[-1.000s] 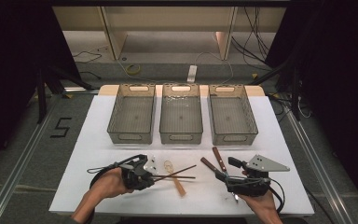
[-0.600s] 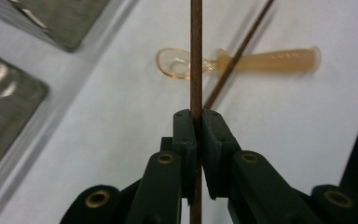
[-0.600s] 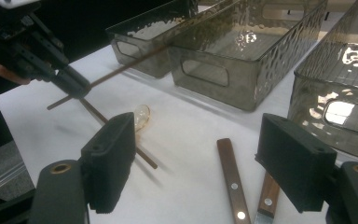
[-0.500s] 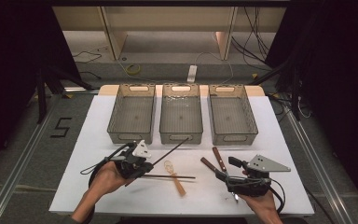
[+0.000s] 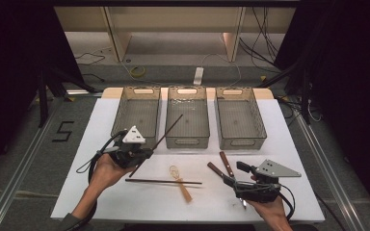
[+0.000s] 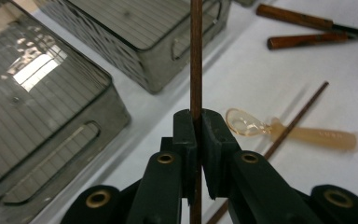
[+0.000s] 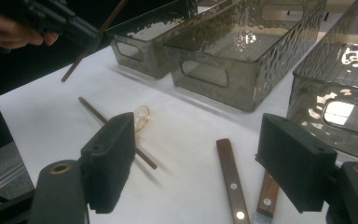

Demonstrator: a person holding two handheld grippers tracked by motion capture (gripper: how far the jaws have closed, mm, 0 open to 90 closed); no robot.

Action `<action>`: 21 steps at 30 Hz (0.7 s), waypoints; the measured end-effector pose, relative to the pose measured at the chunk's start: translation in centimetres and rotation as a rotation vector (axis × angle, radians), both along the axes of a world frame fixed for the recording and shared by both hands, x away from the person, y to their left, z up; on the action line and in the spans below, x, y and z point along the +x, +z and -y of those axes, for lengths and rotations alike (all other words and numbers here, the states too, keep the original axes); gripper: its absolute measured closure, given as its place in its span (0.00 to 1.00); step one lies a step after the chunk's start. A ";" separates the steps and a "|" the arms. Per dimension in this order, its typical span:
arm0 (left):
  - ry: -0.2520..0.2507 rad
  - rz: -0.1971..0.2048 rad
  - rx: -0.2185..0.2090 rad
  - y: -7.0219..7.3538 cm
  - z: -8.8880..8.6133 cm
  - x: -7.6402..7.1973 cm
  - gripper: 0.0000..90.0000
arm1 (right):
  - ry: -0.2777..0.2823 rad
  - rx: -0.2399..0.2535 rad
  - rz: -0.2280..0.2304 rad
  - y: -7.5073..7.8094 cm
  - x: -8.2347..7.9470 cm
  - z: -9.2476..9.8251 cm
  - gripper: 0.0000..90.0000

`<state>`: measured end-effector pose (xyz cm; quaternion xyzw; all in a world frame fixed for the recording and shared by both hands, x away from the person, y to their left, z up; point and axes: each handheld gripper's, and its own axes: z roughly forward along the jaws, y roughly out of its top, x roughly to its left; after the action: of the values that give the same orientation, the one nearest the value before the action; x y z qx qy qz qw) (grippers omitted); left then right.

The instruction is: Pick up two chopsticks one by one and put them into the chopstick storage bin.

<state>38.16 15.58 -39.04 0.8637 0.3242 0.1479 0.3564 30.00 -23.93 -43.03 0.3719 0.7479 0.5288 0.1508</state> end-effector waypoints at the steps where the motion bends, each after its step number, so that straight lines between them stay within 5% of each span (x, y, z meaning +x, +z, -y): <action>1: 0.010 0.005 -0.006 0.2 -0.1 0.2 0.93 | 0.000 0.000 0.001 0.0 0.0 0.0 0.31; 21: 0.144 0.045 -0.083 3.1 -1.9 4.6 0.93 | 0.001 0.002 -0.001 0.0 0.0 0.0 0.31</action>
<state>42.80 17.47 -35.94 0.8190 0.3832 0.1790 0.3878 29.95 -23.97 -43.07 0.3718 0.7477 0.5295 0.1496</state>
